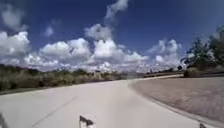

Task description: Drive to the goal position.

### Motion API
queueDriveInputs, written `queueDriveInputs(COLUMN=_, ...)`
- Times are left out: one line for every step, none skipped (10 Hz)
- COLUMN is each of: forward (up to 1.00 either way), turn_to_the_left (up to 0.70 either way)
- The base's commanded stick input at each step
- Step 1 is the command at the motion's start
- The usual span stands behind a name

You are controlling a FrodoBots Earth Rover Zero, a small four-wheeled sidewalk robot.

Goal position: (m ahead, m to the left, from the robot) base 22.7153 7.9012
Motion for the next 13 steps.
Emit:
queueDriveInputs(forward=0.70, turn_to_the_left=0.00)
queueDriveInputs(forward=0.70, turn_to_the_left=0.00)
queueDriveInputs(forward=0.70, turn_to_the_left=0.00)
queueDriveInputs(forward=0.70, turn_to_the_left=0.00)
queueDriveInputs(forward=0.70, turn_to_the_left=0.00)
queueDriveInputs(forward=0.70, turn_to_the_left=0.00)
queueDriveInputs(forward=0.70, turn_to_the_left=0.00)
queueDriveInputs(forward=0.70, turn_to_the_left=0.00)
queueDriveInputs(forward=0.70, turn_to_the_left=0.00)
queueDriveInputs(forward=0.70, turn_to_the_left=0.00)
queueDriveInputs(forward=0.70, turn_to_the_left=0.00)
queueDriveInputs(forward=0.70, turn_to_the_left=0.00)
queueDriveInputs(forward=0.70, turn_to_the_left=0.00)
